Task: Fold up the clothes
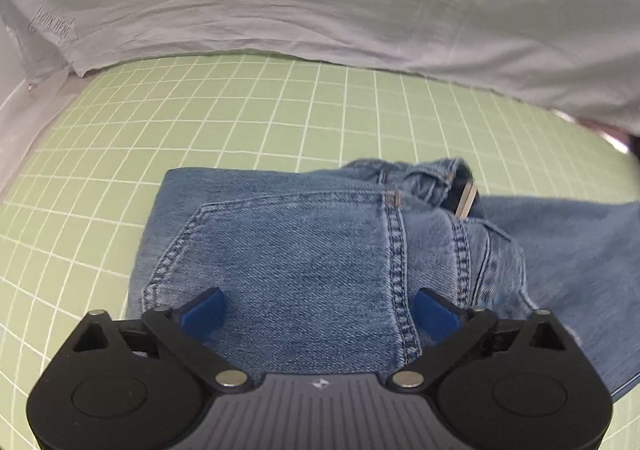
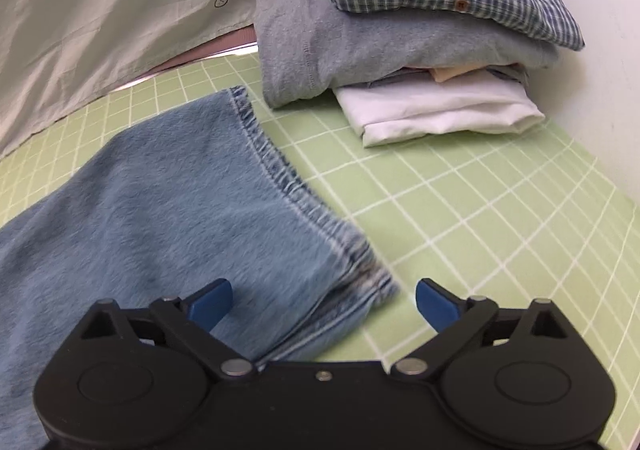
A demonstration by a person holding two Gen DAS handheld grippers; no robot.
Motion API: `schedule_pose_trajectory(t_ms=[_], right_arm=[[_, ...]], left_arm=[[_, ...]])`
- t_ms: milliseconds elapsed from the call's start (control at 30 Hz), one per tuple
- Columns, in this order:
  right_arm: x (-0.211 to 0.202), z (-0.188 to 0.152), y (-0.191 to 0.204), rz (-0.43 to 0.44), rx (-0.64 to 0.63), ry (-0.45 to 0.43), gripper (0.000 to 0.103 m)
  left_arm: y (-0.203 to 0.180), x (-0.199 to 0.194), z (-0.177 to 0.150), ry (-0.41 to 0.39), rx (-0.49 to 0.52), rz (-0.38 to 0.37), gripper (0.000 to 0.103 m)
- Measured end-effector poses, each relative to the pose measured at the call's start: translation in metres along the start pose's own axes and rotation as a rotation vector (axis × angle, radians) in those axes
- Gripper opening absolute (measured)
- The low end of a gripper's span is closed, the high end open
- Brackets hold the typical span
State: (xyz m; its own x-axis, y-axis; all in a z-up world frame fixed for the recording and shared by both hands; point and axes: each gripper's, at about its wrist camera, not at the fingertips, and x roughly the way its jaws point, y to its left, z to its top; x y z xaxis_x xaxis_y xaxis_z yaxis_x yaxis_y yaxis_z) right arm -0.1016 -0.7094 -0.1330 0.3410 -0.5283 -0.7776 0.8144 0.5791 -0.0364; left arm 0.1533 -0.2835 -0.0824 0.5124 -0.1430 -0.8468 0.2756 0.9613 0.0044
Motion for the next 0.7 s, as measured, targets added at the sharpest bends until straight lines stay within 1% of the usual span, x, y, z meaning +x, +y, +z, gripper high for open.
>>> schedule_pose_trajectory(t_ms=[100, 167, 267, 367, 433, 467, 533, 600, 633, 700], right_arm=[[0.007, 0.000, -0.002, 0.008, 0.020, 0.013, 0.102], [0.011, 0.000, -0.004, 0.013, 0.033, 0.022, 0.102], [0.018, 0.001, -0.006, 0.020, 0.053, 0.035, 0.102], [0.019, -0.001, -0.007, 0.025, 0.072, 0.039, 0.102], [0.018, -0.001, -0.007, 0.027, 0.077, 0.040, 0.101], [0.018, -0.001, -0.006, 0.030, 0.077, 0.040, 0.099], [0.015, -0.001, -0.004, 0.039, 0.072, 0.038, 0.092], [0.012, -0.001, -0.001, 0.058, 0.055, 0.028, 0.078], [0.010, -0.001, 0.001, 0.070, 0.044, 0.025, 0.074], [0.006, -0.001, 0.005, 0.095, 0.021, 0.017, 0.048]], left_arm=[[-0.009, 0.003, -0.005, 0.013, 0.024, 0.065, 0.103], [-0.011, 0.005, -0.005, 0.019, 0.023, 0.087, 0.103], [-0.012, 0.006, -0.006, 0.016, 0.026, 0.102, 0.103], [-0.011, 0.006, -0.007, 0.014, 0.025, 0.100, 0.103], [-0.011, 0.007, -0.007, 0.015, 0.026, 0.101, 0.103], [-0.012, 0.007, -0.007, 0.014, 0.026, 0.102, 0.103], [-0.012, 0.008, -0.007, 0.011, 0.026, 0.105, 0.103], [-0.013, 0.008, -0.008, 0.004, 0.025, 0.107, 0.103], [-0.013, 0.009, -0.008, 0.004, 0.024, 0.108, 0.103], [-0.014, 0.009, -0.006, 0.018, 0.024, 0.113, 0.103]])
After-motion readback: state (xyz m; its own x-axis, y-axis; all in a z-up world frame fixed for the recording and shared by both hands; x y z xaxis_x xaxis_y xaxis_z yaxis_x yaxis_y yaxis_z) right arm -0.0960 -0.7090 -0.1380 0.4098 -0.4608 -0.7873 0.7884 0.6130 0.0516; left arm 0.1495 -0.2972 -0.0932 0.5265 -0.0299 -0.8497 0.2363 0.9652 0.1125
